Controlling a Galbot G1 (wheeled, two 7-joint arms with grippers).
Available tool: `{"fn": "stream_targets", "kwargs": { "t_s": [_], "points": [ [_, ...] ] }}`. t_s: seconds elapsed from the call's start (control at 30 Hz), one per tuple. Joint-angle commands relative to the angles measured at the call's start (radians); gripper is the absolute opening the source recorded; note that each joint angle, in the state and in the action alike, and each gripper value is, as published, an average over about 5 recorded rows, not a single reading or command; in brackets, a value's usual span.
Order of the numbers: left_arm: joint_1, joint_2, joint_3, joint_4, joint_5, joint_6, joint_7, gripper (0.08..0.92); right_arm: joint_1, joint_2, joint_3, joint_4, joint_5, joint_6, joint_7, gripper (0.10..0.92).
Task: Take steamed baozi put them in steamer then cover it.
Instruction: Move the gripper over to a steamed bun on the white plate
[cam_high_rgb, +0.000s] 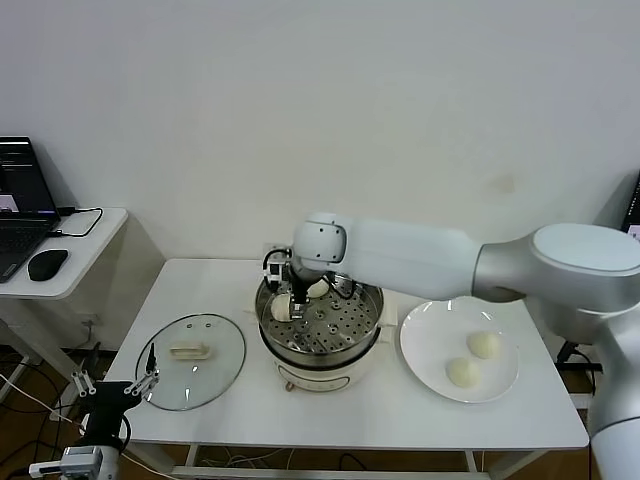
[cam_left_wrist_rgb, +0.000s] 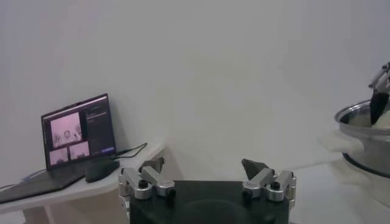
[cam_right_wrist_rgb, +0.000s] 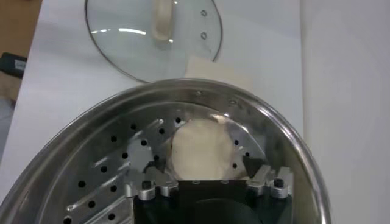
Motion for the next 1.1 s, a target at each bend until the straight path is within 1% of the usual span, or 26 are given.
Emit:
{"fn": "stream_targets", "kwargs": {
  "t_s": [0.03,0.23,0.4,0.5,0.8,1.1],
  "points": [
    [-0.003,0.003,0.012,-0.004,0.005,0.003,0.001,0.823,0.161,-0.274,-0.004,0.204,-0.035,0.057,-0.211,0.822],
    [-0.001,0.006,0.032,-0.004,0.012,0.002,0.001,0.823,0.207,-0.530,-0.056,0.346,-0.211,0.199,-0.356,0.823],
    [0.001,0.006,0.049,-0.007,0.024,0.002,0.001,0.823,0.164,-0.738,-0.069,0.402,-0.344,0.298,-0.388,0.823],
    [-0.001,0.005,0.054,-0.008,0.027,0.002,0.000,0.823,0.126,-0.815,-0.074,0.420,-0.410,0.336,-0.391,0.823],
    [0.015,-0.001,0.047,-0.004,0.031,-0.001,0.000,0.823,-0.152,-0.919,0.061,0.416,-0.572,0.388,-0.354,0.823],
    [0.033,-0.011,0.038,-0.005,0.038,-0.005,0.000,0.823,-0.469,-0.921,0.313,0.364,-0.684,0.417,-0.323,0.823]
  ]
}}
